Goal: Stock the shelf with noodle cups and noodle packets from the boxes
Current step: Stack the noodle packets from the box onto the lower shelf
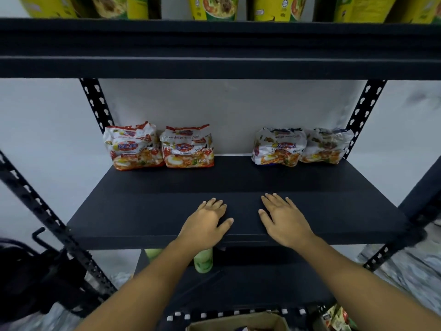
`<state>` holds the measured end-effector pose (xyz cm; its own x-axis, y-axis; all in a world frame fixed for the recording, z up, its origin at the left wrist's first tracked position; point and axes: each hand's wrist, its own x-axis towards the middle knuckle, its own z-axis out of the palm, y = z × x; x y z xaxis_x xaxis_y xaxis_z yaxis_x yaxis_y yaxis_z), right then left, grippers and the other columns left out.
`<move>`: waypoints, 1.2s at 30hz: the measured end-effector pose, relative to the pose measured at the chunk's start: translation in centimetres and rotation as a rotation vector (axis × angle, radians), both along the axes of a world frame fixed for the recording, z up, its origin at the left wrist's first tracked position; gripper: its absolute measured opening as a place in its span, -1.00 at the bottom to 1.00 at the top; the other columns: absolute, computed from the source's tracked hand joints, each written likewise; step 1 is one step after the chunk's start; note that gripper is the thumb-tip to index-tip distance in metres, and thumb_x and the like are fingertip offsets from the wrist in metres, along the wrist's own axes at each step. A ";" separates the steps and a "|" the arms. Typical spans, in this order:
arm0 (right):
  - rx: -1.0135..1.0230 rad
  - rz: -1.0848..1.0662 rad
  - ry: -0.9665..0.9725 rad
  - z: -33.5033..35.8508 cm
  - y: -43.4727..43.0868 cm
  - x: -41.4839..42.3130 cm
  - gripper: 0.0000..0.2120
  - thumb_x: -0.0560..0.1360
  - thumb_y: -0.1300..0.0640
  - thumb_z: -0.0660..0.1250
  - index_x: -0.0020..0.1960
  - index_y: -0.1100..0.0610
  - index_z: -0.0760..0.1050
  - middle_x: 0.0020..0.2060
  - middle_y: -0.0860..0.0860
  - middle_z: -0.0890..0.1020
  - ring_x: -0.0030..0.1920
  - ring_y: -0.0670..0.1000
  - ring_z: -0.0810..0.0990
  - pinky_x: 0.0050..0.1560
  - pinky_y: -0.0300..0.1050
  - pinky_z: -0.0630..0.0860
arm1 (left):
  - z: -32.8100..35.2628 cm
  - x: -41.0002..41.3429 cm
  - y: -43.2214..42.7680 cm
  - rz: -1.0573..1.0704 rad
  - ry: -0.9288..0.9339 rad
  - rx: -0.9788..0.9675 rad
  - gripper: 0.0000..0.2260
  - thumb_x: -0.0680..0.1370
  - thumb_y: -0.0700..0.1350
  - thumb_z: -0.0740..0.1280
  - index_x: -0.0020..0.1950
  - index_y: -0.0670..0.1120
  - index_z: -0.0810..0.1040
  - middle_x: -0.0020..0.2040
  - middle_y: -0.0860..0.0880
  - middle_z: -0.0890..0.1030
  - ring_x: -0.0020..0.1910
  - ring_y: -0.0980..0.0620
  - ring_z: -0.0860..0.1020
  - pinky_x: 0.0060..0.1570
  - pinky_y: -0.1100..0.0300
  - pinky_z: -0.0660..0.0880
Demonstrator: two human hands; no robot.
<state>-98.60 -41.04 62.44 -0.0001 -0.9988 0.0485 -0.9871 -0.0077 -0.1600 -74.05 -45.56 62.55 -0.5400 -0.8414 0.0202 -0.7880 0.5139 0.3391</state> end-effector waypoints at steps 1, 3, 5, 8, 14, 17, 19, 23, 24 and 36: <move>-0.022 0.021 0.002 0.2 0.5 0.2 -0.44 0.72 -0.14 -0.05 0.64 0.09 0.14 0.62 -0.02 0.20 0.63 -0.03 0.06 0.62 0.00 -0.06 | 0.0 0.3 0.9 0.008 0.000 -0.002 -0.44 0.72 0.17 0.10 0.65 -0.09 0.21 0.67 -0.01 0.16 0.66 0.04 0.01 0.58 0.18 -0.09; -0.048 0.084 -0.002 0.6 1.7 0.7 -0.44 0.72 -0.15 -0.04 0.63 0.08 0.18 0.60 -0.03 0.25 0.62 -0.03 0.10 0.62 -0.01 -0.04 | 0.1 0.8 2.7 0.023 0.006 0.000 -0.45 0.72 0.16 0.12 0.65 -0.08 0.23 0.66 0.00 0.19 0.65 0.06 0.03 0.57 0.21 -0.06; -0.071 0.141 -0.031 1.1 3.5 1.3 -0.44 0.71 -0.17 -0.03 0.62 0.07 0.20 0.59 -0.05 0.26 0.61 -0.05 0.11 0.62 -0.02 -0.05 | 0.1 1.1 4.7 0.036 0.032 -0.004 -0.47 0.72 0.14 0.15 0.64 -0.07 0.26 0.64 0.00 0.23 0.64 0.09 0.07 0.55 0.26 -0.03; -0.123 0.194 -0.067 1.5 7.4 2.2 -0.44 0.71 -0.19 -0.01 0.62 0.05 0.21 0.58 -0.06 0.28 0.61 -0.05 0.13 0.62 -0.03 -0.04 | 0.0 1.4 8.4 0.066 0.099 -0.006 -0.49 0.70 0.14 0.20 0.61 -0.05 0.33 0.62 0.03 0.28 0.61 0.15 0.13 0.51 0.31 0.06; 0.025 0.282 -0.109 0.2 15.5 2.8 -0.44 0.70 -0.21 0.00 0.63 -0.01 0.18 0.59 -0.11 0.25 0.60 -0.08 0.12 0.60 -0.10 -0.04 | -2.6 1.9 15.9 0.126 0.125 0.049 -0.50 0.69 0.15 0.23 0.58 -0.03 0.39 0.59 0.00 0.34 0.58 0.07 0.27 0.53 0.21 0.22; 0.133 0.314 -0.099 -2.5 19.1 3.0 -0.45 0.69 -0.22 0.02 0.62 -0.03 0.21 0.57 -0.09 0.30 0.57 -0.06 0.19 0.57 -0.07 0.06 | -5.4 2.1 19.8 0.171 0.106 0.121 -0.49 0.68 0.17 0.23 0.58 -0.03 0.40 0.57 0.00 0.38 0.55 0.07 0.32 0.49 0.19 0.29; 0.233 0.324 -0.074 -4.9 21.1 3.2 -0.43 0.68 -0.24 0.01 0.62 -0.03 0.20 0.58 -0.08 0.29 0.57 -0.04 0.19 0.55 -0.02 0.10 | -7.4 2.1 22.3 0.186 0.087 0.185 -0.48 0.68 0.15 0.24 0.59 -0.03 0.38 0.58 0.00 0.36 0.55 0.03 0.32 0.48 0.16 0.31; 0.410 0.301 -0.050 -9.6 23.8 3.8 -0.40 0.65 -0.27 0.01 0.60 -0.01 0.25 0.56 -0.06 0.33 0.54 0.02 0.26 0.51 0.08 0.20 | -11.7 2.7 26.0 0.231 -0.012 0.358 -0.52 0.65 0.18 0.26 0.51 -0.01 0.47 0.44 -0.01 0.53 0.34 -0.05 0.53 0.29 0.04 0.50; 0.448 0.288 -0.039 -10.7 24.6 4.0 -0.39 0.63 -0.28 0.00 0.58 -0.02 0.28 0.54 -0.05 0.36 0.52 0.04 0.30 0.49 0.09 0.25 | -12.8 3.0 26.9 0.250 -0.032 0.415 -0.52 0.62 0.23 0.25 0.41 -0.03 0.54 0.29 -0.05 0.63 0.17 -0.07 0.60 0.15 -0.01 0.57; 0.830 0.155 -0.051 -19.2 29.2 6.3 -0.38 0.66 -0.25 0.09 0.62 0.02 0.18 0.52 0.06 0.39 0.45 0.14 0.41 0.36 0.01 0.41 | -22.4 6.8 31.3 0.237 -0.144 0.723 -0.47 0.62 0.17 0.30 0.50 -0.09 0.43 0.34 -0.14 0.57 0.30 -0.14 0.53 0.23 -0.02 0.51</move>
<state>-92.29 -11.81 43.26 0.1572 -0.6997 -0.6969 -0.9760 -0.0025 -0.2177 -67.25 -14.29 40.12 -0.3001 -0.7119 -0.6349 -0.9108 0.0161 0.4124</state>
